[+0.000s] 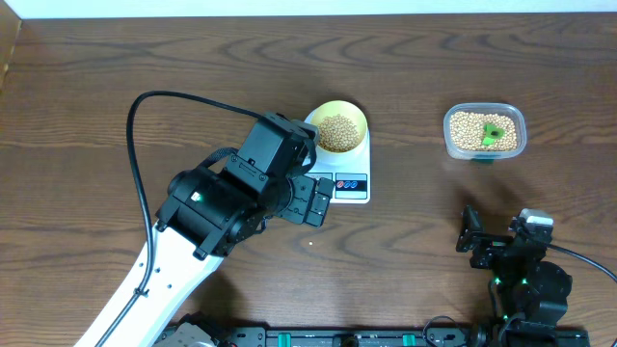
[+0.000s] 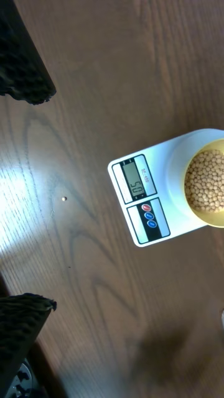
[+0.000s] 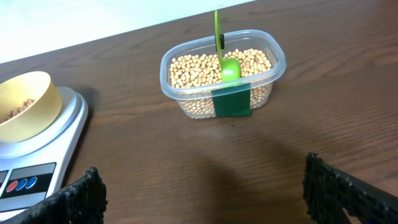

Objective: Scoop item into bowl and weigh 50g on scale

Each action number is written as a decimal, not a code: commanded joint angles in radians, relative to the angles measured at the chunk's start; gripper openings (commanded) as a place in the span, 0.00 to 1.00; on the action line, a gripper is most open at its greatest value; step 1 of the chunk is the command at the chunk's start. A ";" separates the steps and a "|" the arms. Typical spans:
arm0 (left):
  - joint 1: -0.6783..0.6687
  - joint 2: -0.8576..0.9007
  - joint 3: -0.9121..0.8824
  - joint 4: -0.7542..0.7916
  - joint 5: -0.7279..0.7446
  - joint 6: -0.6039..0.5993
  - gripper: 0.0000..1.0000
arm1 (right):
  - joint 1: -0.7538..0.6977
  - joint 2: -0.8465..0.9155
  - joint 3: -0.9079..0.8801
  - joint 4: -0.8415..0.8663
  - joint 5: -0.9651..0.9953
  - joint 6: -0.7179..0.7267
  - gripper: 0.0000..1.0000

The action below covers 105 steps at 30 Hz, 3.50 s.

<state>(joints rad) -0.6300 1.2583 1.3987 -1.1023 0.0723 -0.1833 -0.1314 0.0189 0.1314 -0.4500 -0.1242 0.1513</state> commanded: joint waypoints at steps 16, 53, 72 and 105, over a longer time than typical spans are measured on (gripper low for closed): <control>0.403 -0.542 0.008 0.117 -0.142 0.007 1.00 | 0.002 0.001 -0.004 0.002 -0.010 -0.011 0.99; 0.705 -1.257 -1.317 1.168 0.074 -0.006 1.00 | 0.002 0.001 -0.004 0.002 -0.010 -0.011 0.99; 0.668 -1.257 -1.395 1.044 0.076 0.064 1.00 | 0.002 0.001 -0.004 0.002 -0.010 -0.011 0.99; 0.640 -1.254 -1.395 1.051 0.167 0.273 1.00 | 0.002 0.001 -0.004 0.002 -0.010 -0.011 0.99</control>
<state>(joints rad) 0.0116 0.0101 0.0135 -0.0067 0.1860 0.0792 -0.1314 0.0196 0.1307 -0.4477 -0.1276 0.1509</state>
